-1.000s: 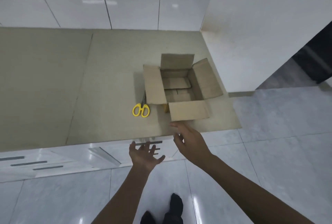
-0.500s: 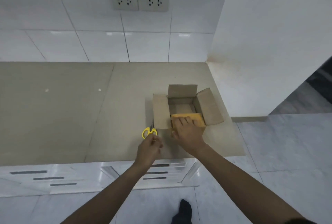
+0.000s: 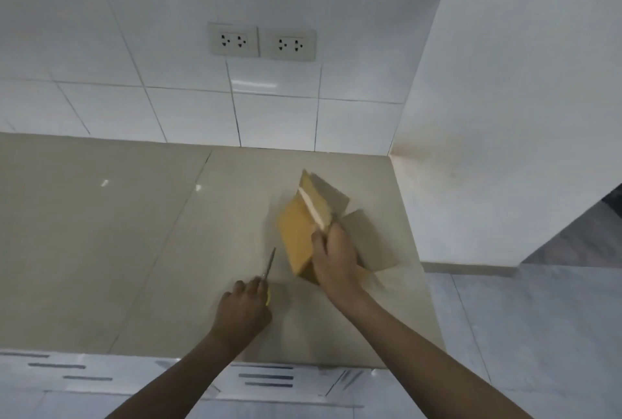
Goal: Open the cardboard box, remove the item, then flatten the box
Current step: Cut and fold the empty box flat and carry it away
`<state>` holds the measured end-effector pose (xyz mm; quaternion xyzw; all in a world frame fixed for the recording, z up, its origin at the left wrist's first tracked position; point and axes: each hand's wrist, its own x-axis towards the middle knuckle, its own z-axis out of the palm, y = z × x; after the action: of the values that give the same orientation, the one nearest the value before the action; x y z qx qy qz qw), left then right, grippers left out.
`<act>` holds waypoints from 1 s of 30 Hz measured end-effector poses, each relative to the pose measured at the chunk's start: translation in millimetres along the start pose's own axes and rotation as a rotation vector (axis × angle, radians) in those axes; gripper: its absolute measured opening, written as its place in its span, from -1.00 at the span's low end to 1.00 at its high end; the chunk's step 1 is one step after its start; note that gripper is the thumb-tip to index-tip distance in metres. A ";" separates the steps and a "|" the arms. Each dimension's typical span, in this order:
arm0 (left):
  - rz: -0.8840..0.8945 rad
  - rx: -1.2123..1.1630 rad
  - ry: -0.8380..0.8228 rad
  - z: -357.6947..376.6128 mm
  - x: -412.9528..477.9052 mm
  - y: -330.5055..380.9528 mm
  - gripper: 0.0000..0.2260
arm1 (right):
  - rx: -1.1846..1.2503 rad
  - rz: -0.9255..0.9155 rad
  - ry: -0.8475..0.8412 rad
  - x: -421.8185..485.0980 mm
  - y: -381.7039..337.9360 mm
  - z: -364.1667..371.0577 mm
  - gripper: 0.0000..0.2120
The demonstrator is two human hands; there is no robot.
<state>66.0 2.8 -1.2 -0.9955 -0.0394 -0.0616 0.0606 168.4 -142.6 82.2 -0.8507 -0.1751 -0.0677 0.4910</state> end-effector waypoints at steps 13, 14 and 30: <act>-0.460 -0.462 -0.127 -10.6 38.7 -20.6 -0.55 | 0.913 1.177 0.198 -15.2 64.6 -16.5 -0.83; -0.562 -0.595 -0.110 -11.0 40.4 -27.0 -0.58 | 0.851 1.205 0.130 -21.2 67.3 -13.7 -0.83; 0.578 -0.142 0.057 -38.9 3.8 -76.7 -0.84 | -0.525 -0.158 -0.313 -10.0 59.0 -15.7 -0.37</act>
<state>58.5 74.1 46.5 -0.9651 0.2516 -0.0725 0.0068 181.5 -185.2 39.5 -0.9322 -0.2907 -0.0166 0.2151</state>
